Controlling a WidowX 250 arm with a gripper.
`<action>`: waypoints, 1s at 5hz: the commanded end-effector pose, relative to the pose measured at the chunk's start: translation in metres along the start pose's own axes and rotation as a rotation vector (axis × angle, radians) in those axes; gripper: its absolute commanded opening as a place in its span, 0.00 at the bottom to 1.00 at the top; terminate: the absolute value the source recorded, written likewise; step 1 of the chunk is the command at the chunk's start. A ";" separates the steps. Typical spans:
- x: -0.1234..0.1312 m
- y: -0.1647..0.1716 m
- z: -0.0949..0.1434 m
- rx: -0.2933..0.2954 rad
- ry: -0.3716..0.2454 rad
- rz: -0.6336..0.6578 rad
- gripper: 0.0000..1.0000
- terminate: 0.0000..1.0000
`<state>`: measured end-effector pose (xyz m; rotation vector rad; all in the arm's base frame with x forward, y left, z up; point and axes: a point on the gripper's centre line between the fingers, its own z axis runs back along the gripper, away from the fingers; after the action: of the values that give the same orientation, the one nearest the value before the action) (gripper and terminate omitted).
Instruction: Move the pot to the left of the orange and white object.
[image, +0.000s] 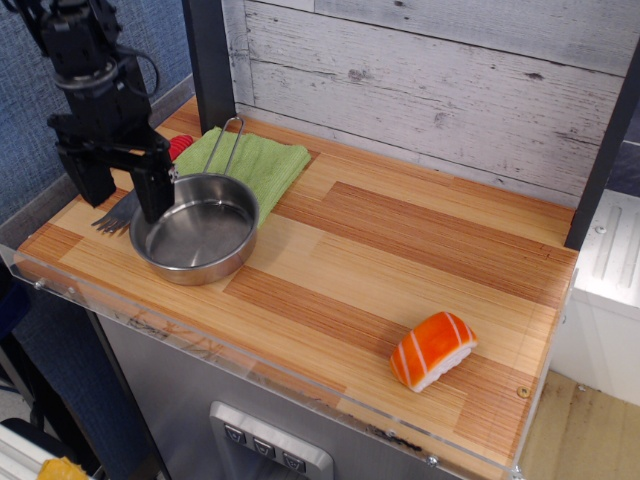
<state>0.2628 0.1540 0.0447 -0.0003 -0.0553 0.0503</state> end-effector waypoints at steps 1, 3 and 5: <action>0.000 0.003 -0.014 0.039 -0.005 -0.036 1.00 0.00; 0.001 0.005 -0.016 0.091 -0.010 -0.054 0.00 0.00; 0.000 0.007 -0.012 0.093 -0.027 -0.052 0.00 0.00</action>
<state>0.2603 0.1572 0.0160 0.0632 -0.0316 -0.0044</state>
